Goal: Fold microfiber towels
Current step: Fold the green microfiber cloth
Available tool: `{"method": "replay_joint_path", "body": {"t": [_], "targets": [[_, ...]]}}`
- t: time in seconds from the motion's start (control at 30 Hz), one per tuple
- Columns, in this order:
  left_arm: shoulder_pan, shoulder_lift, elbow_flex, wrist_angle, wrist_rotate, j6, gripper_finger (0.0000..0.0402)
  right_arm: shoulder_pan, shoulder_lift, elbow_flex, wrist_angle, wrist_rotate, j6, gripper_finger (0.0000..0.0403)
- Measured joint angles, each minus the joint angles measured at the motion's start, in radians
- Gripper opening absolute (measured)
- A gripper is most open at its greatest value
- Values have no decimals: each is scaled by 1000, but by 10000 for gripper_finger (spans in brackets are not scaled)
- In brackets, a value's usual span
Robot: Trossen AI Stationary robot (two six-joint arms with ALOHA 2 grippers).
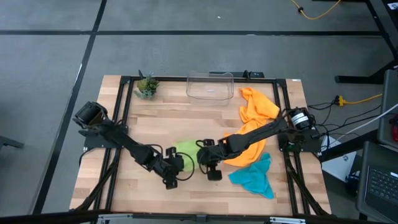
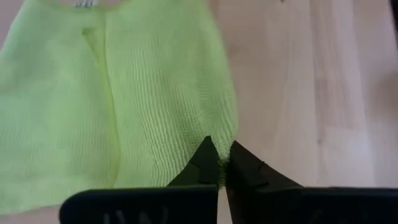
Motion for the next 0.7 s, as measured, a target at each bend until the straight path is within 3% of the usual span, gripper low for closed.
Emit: {"method": "replay_joint_path", "body": {"t": [0.3, 0.7], "targets": [[-43, 0, 48, -13, -2, -19, 0, 13, 3, 17, -13, -43, 62, 4], [0, -2, 83, -150, -14, -28, 0, -42, 4, 16, -10, -62, 40, 4]]}}
